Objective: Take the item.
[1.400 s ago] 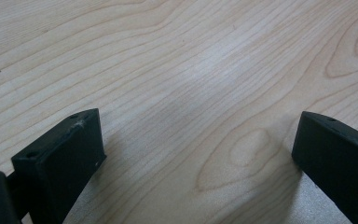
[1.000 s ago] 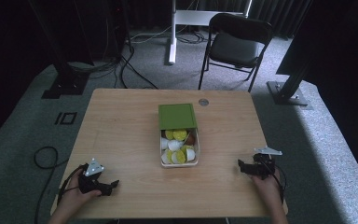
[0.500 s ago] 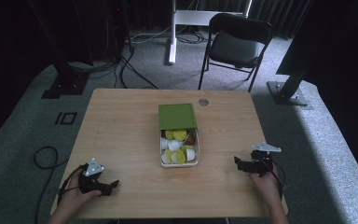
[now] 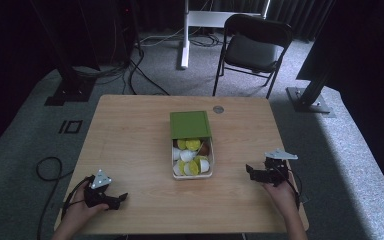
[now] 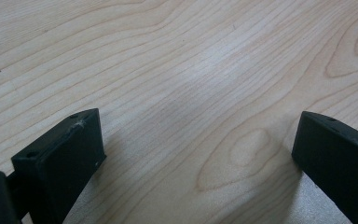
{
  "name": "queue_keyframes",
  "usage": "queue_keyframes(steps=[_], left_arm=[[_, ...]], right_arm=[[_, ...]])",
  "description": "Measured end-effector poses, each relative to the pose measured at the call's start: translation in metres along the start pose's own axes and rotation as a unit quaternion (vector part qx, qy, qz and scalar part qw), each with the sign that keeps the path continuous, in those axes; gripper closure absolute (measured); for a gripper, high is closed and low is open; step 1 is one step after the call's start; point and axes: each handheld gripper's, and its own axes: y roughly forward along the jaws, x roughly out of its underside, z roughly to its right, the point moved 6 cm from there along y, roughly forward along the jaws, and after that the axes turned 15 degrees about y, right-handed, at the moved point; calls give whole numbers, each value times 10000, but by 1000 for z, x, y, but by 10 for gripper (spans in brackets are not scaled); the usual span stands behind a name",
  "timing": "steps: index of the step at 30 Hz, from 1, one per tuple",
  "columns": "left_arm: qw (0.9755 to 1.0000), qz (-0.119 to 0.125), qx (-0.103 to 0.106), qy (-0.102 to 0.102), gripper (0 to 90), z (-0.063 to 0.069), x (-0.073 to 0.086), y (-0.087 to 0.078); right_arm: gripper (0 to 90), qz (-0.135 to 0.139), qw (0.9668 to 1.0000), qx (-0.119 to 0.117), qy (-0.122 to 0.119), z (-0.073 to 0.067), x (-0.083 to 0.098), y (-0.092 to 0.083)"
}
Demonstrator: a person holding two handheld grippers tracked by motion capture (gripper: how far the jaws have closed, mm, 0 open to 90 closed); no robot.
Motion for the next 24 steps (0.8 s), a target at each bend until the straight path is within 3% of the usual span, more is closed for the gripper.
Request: queue_keyframes(steps=[14, 24], left_arm=[[10000, 0, -1, -2, 31, 0, 0, 0], [10000, -1, 1, 0, 30, 0, 0, 0]], right_arm=[[106, 77, 9986, -380, -352, -40, -16, -3], [106, 121, 9947, -807, -626, -78, -26, -6]])
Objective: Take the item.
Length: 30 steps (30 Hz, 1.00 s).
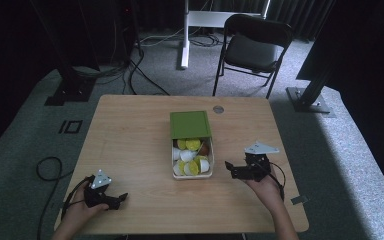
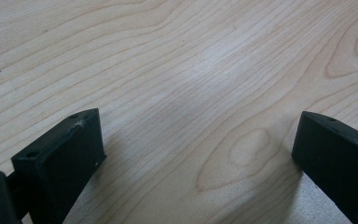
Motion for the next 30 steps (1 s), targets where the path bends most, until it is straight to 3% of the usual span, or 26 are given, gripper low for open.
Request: queue_keyframes(steps=[14, 30], left_arm=[[10000, 4, -1, -4, 31, 0, 0, 0], [10000, 2, -3, 1, 31, 0, 0, 0]], right_arm=[[107, -11, 9987, -461, -232, -42, -6, 7], [107, -52, 9963, -716, -471, -81, -11, 22]])
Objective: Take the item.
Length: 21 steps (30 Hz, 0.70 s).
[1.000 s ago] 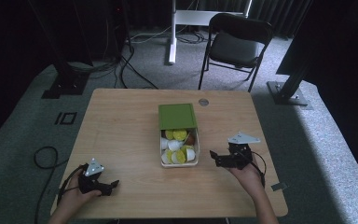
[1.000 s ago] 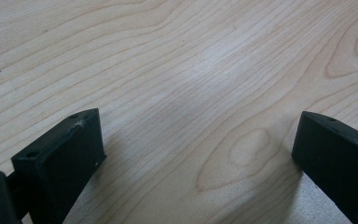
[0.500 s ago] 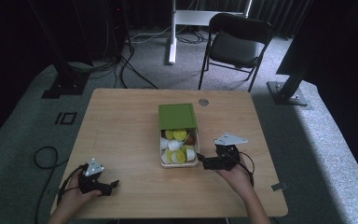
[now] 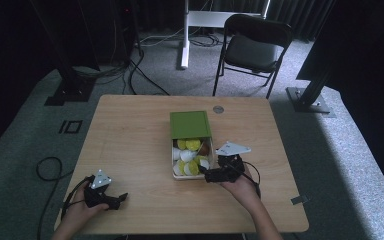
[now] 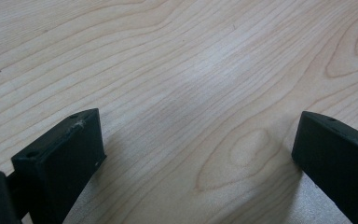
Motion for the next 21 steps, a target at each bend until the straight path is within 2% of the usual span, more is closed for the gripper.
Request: queue_keyframes(steps=[8, 16, 18, 21], left_arm=[[10000, 0, -2, 0, 31, 0, 0, 0], [10000, 0, 1, 0, 31, 0, 0, 0], [10000, 0, 2, -3, 31, 0, 0, 0], [10000, -4, 5, 2, 31, 0, 0, 0]], right_arm=[[108, -47, 9999, -135, -97, -17, -2, 11], [109, -209, 9996, -137, -138, -27, 5, 26], [146, -244, 9996, -101, -102, -31, 10, 34], [148, -327, 9994, -80, -118, -33, 13, 40]])
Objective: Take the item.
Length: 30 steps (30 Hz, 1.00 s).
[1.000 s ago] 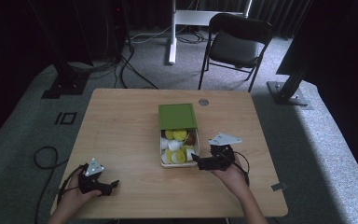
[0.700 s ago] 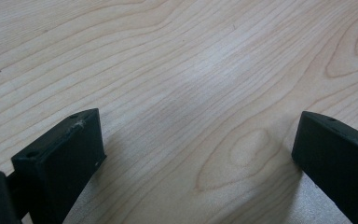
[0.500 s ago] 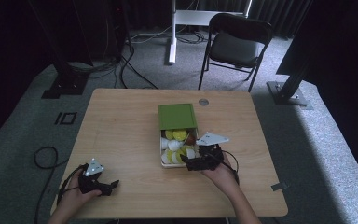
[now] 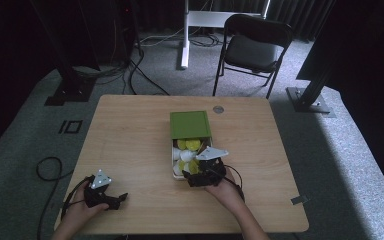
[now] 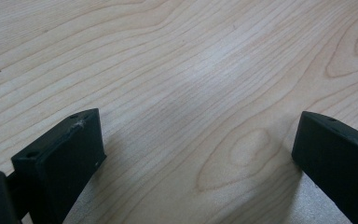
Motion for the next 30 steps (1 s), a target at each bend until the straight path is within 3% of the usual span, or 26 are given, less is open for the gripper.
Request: queue_keyframes(steps=[9, 11, 23, 30], left_arm=[[10000, 4, -2, -7, 31, 0, 0, 0], [10000, 4, -3, -8, 31, 0, 0, 0], [10000, 0, 1, 0, 31, 0, 0, 0], [10000, 0, 0, -1, 31, 0, 0, 0]], right_arm=[[237, -174, 9998, 120, -43, -4, 7, 16], [299, -253, 9994, 217, -16, -2, 10, 22], [368, -422, 9977, 524, 12, 3, 15, 33], [398, -436, 9974, 566, 11, 4, 14, 34]])
